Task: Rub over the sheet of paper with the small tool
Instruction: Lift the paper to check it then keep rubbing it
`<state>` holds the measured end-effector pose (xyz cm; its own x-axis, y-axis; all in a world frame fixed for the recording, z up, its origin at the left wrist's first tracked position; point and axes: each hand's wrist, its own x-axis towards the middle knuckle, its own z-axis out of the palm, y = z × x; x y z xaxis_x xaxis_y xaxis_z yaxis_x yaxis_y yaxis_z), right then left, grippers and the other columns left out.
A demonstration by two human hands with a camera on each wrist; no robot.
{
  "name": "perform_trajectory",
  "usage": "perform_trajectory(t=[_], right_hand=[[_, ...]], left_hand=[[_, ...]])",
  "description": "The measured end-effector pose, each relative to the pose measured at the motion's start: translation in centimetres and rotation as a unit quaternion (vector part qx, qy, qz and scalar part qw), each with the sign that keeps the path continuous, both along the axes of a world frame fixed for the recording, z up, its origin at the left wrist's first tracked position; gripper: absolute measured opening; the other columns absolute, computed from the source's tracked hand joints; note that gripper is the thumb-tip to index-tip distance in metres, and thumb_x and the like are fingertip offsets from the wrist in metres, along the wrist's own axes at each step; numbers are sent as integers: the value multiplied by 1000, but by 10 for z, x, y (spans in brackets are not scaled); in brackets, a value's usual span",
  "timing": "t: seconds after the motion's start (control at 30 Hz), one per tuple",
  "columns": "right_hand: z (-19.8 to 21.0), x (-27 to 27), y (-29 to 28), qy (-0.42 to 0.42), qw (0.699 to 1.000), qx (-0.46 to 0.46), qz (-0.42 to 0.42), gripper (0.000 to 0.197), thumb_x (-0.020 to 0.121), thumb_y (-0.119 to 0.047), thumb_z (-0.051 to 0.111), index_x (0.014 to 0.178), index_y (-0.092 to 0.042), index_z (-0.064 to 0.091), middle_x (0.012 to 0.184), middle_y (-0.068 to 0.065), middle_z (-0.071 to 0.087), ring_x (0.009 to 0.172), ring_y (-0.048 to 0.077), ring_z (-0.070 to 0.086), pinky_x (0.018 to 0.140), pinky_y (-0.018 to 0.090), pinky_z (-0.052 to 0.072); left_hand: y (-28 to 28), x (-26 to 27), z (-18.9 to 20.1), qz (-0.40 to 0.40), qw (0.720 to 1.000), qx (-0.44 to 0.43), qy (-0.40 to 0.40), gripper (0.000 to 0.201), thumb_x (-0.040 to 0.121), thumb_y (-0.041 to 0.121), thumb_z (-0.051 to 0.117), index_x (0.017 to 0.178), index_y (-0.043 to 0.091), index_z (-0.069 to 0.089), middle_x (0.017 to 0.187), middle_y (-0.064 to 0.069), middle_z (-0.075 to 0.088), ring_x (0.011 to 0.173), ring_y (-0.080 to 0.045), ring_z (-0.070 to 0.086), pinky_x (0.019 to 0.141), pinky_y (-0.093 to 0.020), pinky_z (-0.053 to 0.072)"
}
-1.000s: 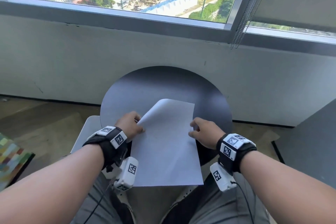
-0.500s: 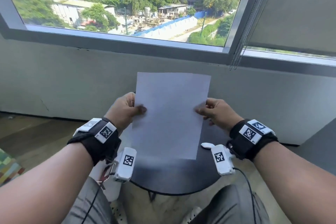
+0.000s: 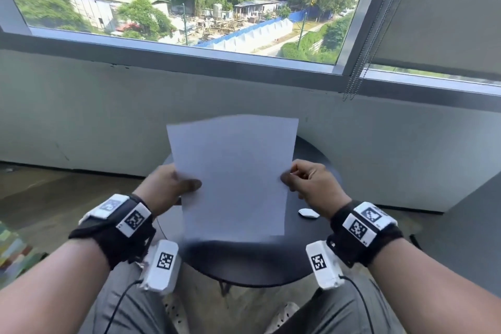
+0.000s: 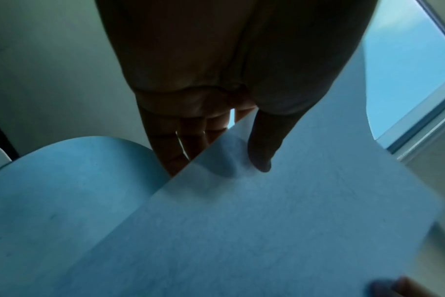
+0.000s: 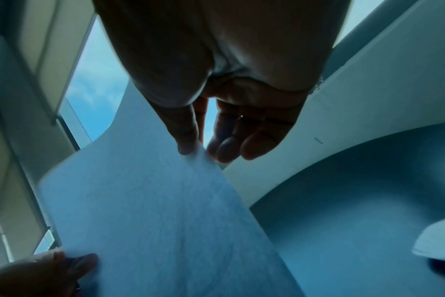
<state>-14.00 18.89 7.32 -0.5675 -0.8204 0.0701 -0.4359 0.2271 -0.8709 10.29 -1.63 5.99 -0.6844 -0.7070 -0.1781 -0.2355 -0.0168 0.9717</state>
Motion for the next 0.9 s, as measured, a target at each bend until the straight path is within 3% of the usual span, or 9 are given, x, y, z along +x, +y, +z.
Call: perform_trajectory(t=[0.23,0.33,0.47,0.53,0.6,0.67,0.7,0.8,0.9], right_hand=[[-11,-5,-7,-15,999,47,-7,16,83,-23,69,72,-14,63,63,1,60,58,12,56,56,31,43],[-4,-14,-11,-29,999,26,-26,13,89,-13,66,80,-4,63,64,3,59,56,13,55,50,28,43],[-21,-40,-5,42,992,102,-59,9,89,-22,65,81,-18,67,74,2,68,62,14,61,57,30,48],[-40,-53,5,124,967,213,-65,5,88,-29,65,90,-27,68,90,-1,68,78,15,63,71,27,47],[-64,-59,17,189,927,325,-20,24,89,-36,63,112,-30,65,112,-1,60,101,17,60,87,28,44],[-83,-55,27,218,904,367,21,33,91,-41,58,123,-32,60,121,0,50,114,23,52,100,35,41],[-89,-52,30,224,903,366,23,33,93,-41,55,125,-32,58,122,0,47,116,25,47,102,37,39],[-98,-55,34,236,912,336,1,23,96,-42,52,111,-28,61,114,-2,49,111,24,45,97,38,40],[-98,-61,34,238,913,331,0,17,96,-45,50,98,-29,57,102,-4,50,103,22,51,90,38,43]], left_hand=[[-5,-6,-13,-3,997,-35,-72,9,86,3,69,89,12,69,85,-1,76,83,-23,71,80,-45,57],[-8,-15,-13,17,995,-46,-83,8,84,8,72,83,14,67,78,-1,70,67,-20,61,62,-33,52],[-6,-27,-29,4,987,-59,-148,11,80,10,75,83,7,65,70,-7,59,52,-20,45,44,-22,34],[-3,-30,-42,-6,979,-64,-192,21,76,16,79,85,6,63,72,-10,59,51,-23,49,41,-23,38],[0,-32,-53,-11,967,-83,-240,25,73,22,81,83,9,62,84,-14,67,68,-31,64,56,-37,54],[4,-32,-64,-19,950,-125,-286,24,76,23,81,86,14,61,97,-12,70,87,-32,67,78,-41,56],[6,-32,-67,-22,945,-130,-300,27,77,25,80,92,16,60,99,-9,69,89,-30,66,80,-40,56],[6,-27,-71,-26,943,-108,-315,46,77,33,78,113,26,50,96,-1,66,85,-28,67,72,-39,58],[3,-17,-70,-72,905,-209,-362,82,74,44,76,142,36,31,124,-3,59,111,-26,60,92,-42,51]])
